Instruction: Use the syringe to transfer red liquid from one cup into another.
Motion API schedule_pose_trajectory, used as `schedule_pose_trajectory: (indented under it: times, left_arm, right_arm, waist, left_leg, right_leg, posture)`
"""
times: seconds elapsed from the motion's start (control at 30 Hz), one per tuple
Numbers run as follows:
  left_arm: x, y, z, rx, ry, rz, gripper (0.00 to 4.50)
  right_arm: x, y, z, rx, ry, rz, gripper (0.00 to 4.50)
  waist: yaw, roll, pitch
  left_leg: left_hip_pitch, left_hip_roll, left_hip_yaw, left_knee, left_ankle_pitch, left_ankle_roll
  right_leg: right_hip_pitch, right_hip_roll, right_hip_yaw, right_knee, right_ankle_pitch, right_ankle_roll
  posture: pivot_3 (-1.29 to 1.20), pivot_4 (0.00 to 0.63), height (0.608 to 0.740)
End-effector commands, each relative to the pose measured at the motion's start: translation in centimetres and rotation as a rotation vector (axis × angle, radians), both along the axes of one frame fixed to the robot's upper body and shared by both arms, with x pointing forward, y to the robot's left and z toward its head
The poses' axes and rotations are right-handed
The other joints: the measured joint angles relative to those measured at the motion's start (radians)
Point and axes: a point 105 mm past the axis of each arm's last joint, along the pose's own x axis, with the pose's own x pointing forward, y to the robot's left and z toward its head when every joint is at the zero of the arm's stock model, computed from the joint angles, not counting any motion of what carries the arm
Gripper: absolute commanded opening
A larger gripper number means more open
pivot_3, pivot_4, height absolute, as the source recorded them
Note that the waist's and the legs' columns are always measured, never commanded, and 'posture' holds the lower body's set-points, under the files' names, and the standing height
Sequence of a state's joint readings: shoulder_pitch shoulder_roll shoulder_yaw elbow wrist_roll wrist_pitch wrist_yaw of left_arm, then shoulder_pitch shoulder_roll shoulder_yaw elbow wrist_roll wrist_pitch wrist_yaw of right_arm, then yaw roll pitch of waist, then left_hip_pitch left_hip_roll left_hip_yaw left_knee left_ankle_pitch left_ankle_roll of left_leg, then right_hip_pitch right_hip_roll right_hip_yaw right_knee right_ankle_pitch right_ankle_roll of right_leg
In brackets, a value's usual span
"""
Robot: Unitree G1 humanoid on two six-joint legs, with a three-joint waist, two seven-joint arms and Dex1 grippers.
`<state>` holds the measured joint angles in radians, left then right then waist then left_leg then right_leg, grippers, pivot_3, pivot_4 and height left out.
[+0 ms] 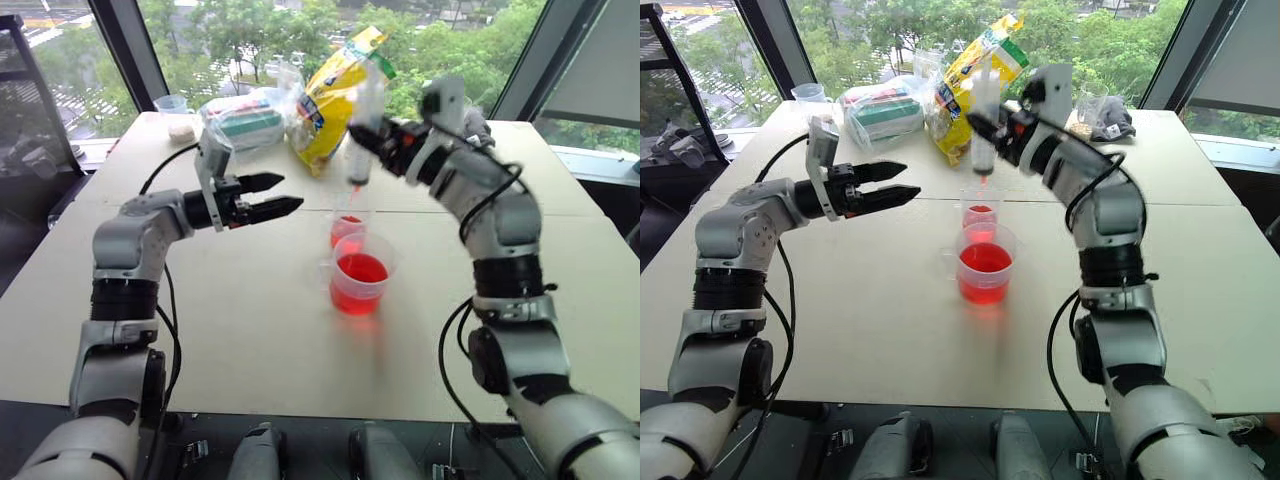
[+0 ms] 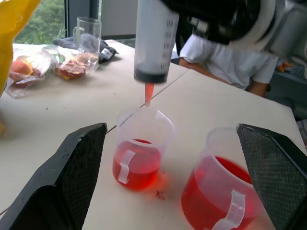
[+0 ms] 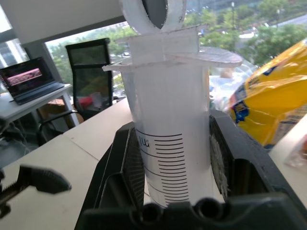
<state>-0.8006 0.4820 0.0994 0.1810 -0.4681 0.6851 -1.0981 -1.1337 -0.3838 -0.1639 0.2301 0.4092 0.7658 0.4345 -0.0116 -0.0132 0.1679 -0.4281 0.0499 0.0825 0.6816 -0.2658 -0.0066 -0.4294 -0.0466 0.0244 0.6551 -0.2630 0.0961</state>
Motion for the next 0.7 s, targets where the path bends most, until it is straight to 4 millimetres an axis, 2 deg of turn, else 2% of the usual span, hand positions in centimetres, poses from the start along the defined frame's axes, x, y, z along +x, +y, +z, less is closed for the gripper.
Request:
schedule_pose_trajectory:
  times: [0.03,0.1,0.17,0.4,0.5,0.7]
  left_arm:
    - [-0.8,-0.7,0.5,0.005,-0.034,-0.024,4.45]
    - [-1.2,-1.1,-0.4,0.019,-0.021,-0.039,4.45]
    - [-1.5,-1.4,-0.7,0.014,-0.011,-0.056,4.45]
    - [-1.9,-1.8,-1.2,0.009,-0.004,-0.074,4.45]
    - [-2.2,-1.9,-1.2,0.008,0.004,-0.084,4.45]
    - [-2.5,-1.9,-1.5,0.031,0.008,-0.084,4.45]
  right_arm:
    - [-0.3,-3.3,2.2,0.036,0.077,-0.123,1.47]
    - [-0.1,-6.0,-0.4,-0.072,0.291,-0.224,1.47]
    - [-0.7,-7.7,-2.8,-0.148,0.446,-0.270,1.47]
    - [-3.5,-11.1,-12.7,-0.361,0.817,-0.313,1.47]
    - [-4.0,-11.8,-15.4,-0.365,0.911,-0.321,1.47]
    - [-3.6,-12.4,-18.8,-0.309,0.991,-0.339,1.47]
  waist:
    - [-0.001,0.000,0.000]
    - [-0.001,0.000,0.000]
    - [-0.002,0.000,0.000]
    - [-0.008,0.000,0.000]
    - [-0.008,0.000,0.000]
    - [-0.005,-0.001,0.000]
  left_leg:
    - [0.000,0.000,0.000,0.000,0.000,0.000]
    - [0.000,0.000,0.000,-0.001,0.000,0.000]
    - [0.000,0.000,0.001,-0.001,0.000,0.000]
    - [0.000,0.000,0.001,-0.002,-0.001,0.001]
    - [0.000,0.000,0.001,-0.002,-0.001,0.001]
    - [0.000,0.000,0.001,-0.001,-0.001,0.001]
  right_leg:
    - [0.000,0.000,0.000,0.000,0.000,0.000]
    - [0.000,0.000,0.000,-0.002,0.000,0.000]
    - [0.001,0.000,0.000,-0.003,0.000,0.000]
    - [0.000,0.001,0.001,-0.004,0.000,0.000]
    - [0.000,0.001,0.001,-0.004,0.000,0.000]
    - [0.001,0.001,0.001,-0.004,0.000,0.000]
  posture:
    - [0.00,0.150,0.740]
    - [0.00,0.150,0.740]
    - [0.00,0.150,0.740]
    - [0.00,0.150,0.740]
    - [0.00,0.150,0.740]
    - [0.00,0.150,0.740]
